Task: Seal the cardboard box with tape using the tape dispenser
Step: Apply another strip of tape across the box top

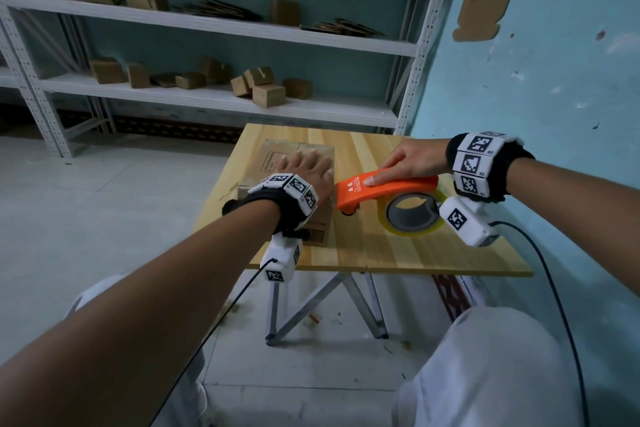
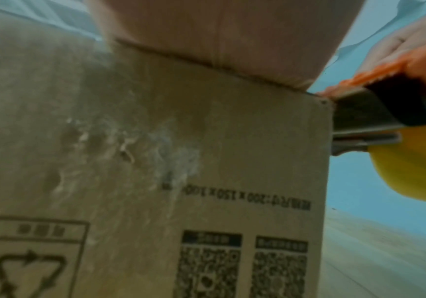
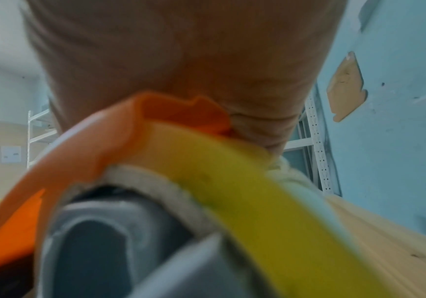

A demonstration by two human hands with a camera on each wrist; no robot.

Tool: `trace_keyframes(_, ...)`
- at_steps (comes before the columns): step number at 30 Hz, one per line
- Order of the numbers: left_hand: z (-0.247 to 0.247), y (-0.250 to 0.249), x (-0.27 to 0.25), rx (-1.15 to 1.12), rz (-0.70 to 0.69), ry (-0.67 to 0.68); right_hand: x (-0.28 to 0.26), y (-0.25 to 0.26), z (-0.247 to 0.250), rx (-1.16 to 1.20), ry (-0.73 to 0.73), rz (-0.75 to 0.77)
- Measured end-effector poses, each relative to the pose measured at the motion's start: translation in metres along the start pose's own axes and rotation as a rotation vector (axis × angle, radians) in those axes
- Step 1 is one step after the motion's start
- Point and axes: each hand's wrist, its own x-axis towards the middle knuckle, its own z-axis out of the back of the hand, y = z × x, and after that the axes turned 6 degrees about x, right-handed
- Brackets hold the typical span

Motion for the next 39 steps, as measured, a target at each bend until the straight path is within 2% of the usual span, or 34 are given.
trace_keyframes(9,-0.001,0.002,0.000,-0.066,0.028,-0.001,-0.004,-0.021,-0.002,0.227,-0.021,-0.010)
trace_keyframes(16,-0.001,0.003,-0.003,-0.053,-0.007,0.008,-0.007,-0.020,0.000,0.257,-0.006,-0.008)
trace_keyframes(39,0.010,-0.001,-0.011,-0.130,0.052,0.049,-0.013,-0.024,0.001,0.286,0.013,-0.047)
